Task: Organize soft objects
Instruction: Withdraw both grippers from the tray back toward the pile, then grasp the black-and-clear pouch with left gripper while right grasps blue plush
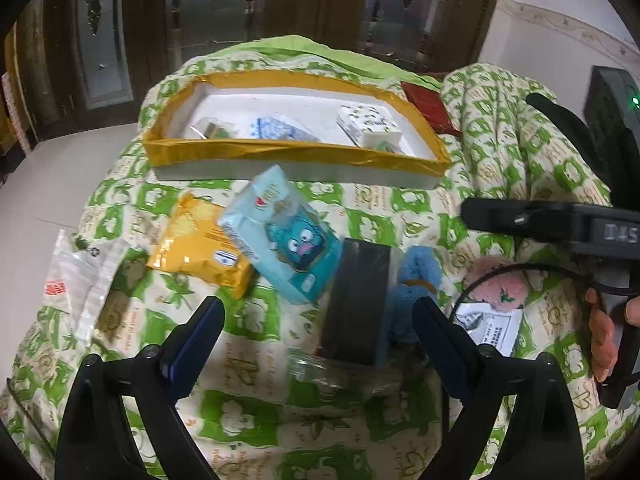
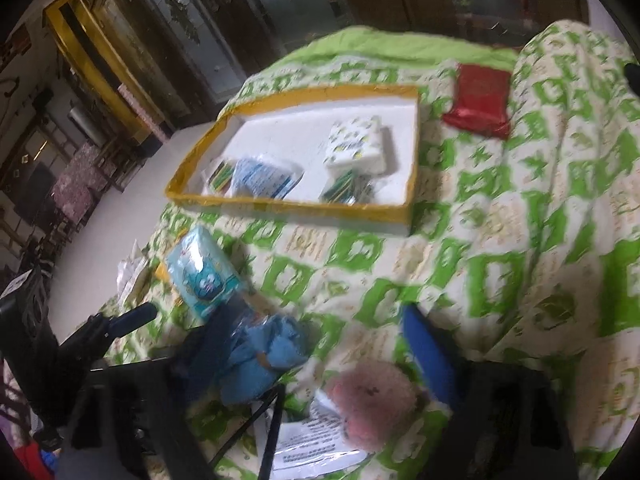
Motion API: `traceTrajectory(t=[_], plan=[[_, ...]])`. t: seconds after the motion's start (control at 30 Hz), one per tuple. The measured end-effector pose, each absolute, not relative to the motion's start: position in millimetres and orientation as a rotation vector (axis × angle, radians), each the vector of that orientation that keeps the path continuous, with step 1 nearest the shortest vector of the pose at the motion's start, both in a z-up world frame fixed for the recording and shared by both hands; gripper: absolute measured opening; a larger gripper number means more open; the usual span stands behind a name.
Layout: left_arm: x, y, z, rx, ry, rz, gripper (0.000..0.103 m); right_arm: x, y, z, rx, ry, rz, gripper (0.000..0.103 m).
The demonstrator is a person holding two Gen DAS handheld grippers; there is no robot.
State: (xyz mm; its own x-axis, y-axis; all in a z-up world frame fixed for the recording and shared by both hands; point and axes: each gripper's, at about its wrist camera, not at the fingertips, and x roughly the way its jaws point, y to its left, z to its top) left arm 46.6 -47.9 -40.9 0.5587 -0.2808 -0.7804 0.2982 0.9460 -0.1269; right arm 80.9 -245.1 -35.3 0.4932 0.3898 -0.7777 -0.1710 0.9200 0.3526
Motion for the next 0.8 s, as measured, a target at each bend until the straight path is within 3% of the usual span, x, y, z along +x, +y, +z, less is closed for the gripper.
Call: traceTrajectory(t=[0.13,0.27,0.4,0.47,0.57,0.73,0.8], plan=[[46.5,-57.4,-47.6,0.053,0.935,-0.359,0.091,83.1,-243.2,-45.1,0.289,1.048,0.381,0.066],[48.7,-67.0,-56.0,0.080,0.968,-0.386,0.074,83.1,-238.7,-47.4,0.287,1.054,0.399,0.066],[48.3,-74.3,-60.6,0.101,0.979,-0.400,0.066,84.1,-228.6,-50.6,0.256,1.070,0.415,0.066],[48.3,-76.3,-61.8,0.102,0.986,-0.410,0.052,84.8,-221.0,-53.2,0.228,1.081,0.424,0.065],[47.9,-75.5,-62.5,0.094,0.997,-0.414,0.041,85.5,-211.6,-57.7,0.189,1.102,0.443,0.062],[47.4,-67.9,-60.2,0.053,1.007,-0.405,0.038,89.5,-201.7,-71.8,0.162,1.165,0.456,0.054],[47.5,-66.8,-60.4,0.048,1.008,-0.405,0.038,90.9,-201.6,-71.0,0.174,1.160,0.462,0.040]])
